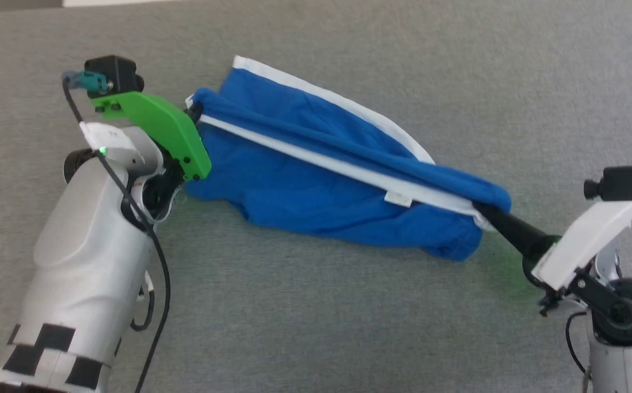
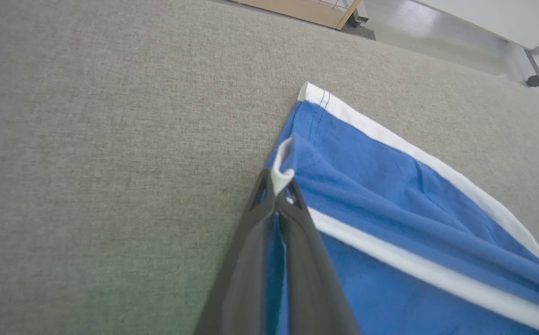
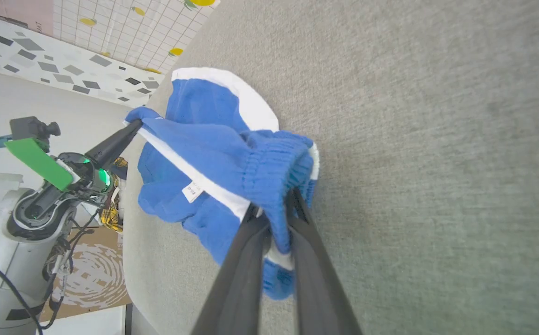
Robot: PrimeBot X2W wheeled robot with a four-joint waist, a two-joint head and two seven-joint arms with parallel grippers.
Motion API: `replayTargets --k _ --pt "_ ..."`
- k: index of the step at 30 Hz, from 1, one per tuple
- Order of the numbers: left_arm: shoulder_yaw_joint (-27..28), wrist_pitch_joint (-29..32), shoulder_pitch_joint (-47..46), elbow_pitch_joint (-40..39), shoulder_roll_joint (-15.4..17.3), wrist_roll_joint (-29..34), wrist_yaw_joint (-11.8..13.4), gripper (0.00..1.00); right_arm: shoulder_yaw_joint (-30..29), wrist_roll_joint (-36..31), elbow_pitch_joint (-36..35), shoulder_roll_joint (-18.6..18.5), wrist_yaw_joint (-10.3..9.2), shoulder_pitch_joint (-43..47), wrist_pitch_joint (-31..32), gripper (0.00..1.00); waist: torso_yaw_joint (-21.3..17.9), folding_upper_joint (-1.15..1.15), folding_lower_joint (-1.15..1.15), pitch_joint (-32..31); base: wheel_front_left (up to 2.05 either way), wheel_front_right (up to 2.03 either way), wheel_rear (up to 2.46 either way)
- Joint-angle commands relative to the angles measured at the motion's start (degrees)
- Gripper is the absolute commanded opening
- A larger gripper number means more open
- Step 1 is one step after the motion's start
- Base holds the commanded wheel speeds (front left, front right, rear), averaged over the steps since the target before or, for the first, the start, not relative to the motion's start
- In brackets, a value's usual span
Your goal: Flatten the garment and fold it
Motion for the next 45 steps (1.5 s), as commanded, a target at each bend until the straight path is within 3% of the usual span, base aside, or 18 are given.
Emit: replayTargets --k 1,16,17,18,19,25,31,36,42,45 --pt "0.15 -0.19 -1.76 1.1 0.13 0.72 -0.35 0.0 0.34 0.24 0.6 -0.29 -0.1 -1.22 -1.06 0.0 -2.47 0.0 0.0 2.55 0.0 0.0 0.0" --pt "1.08 -2.16 -8.91 9.7 -1.08 0.04 -0.74 0.0 5.83 2.15 3.45 -0.28 -0.1 -3.53 -5.65 0.03 -4.54 0.0 0.0 4.08 0.0 0.0 0.0" --pt "1.44 -2.72 -9.4 10.0 -1.11 -0.13 -0.67 0.0 6.27 2.48 3.59 -0.28 -0.1 -3.64 -6.19 0.69 -4.67 0.0 0.0 4.09 0.0 0.0 0.0" --pt "1.88 -3.2 -9.74 10.24 -1.22 -0.43 -0.56 0.27 6.62 2.78 3.77 -0.28 -0.1 -3.69 -6.52 1.0 -4.77 0.0 0.0 4.09 0.0 0.0 0.0" --pt "2.2 -3.85 -10.18 10.47 -1.26 -0.52 -0.44 1.0 6.98 3.23 3.82 -0.28 -0.1 -3.82 -7.23 1.0 -4.88 0.0 0.0 4.07 0.0 0.0 0.0" --pt "2.48 -9.24 -12.06 10.53 -1.09 0.65 -1.12 1.0 7.94 5.75 3.26 -0.28 -0.1 -4.34 -12.25 1.0 -5.01 0.0 0.0 3.69 0.0 0.0 0.0" --pt "1.38 -18.87 -11.73 8.96 -0.39 3.62 -4.03 1.0 6.37 3.77 1.07 -0.28 -0.1 -3.97 -19.05 1.0 -4.59 0.0 0.0 1.8 0.0 0.0 0.0" --pt "-2.28 -30.29 -7.49 5.51 3.23 10.51 -6.01 1.0 5.47 -8.28 -3.91 -0.28 -0.1 -0.38 -23.19 1.0 -3.67 0.0 0.0 -1.41 0.0 0.0 0.0" --pt "-1.46 -34.69 4.3 -2.95 7.02 14.09 -2.62 1.0 5.03 -27.55 -10.67 -0.28 -0.1 7.67 -19.98 1.0 -1.84 0.0 0.0 -5.35 0.0 0.0 0.0" --pt "0.3 -34.95 11.5 -8.34 8.34 14.25 0.08 1.0 6.07 -30.89 -13.14 -0.28 -0.1 11.42 -16.38 1.0 -0.99 0.0 0.0 -6.68 0.0 0.0 0.0"
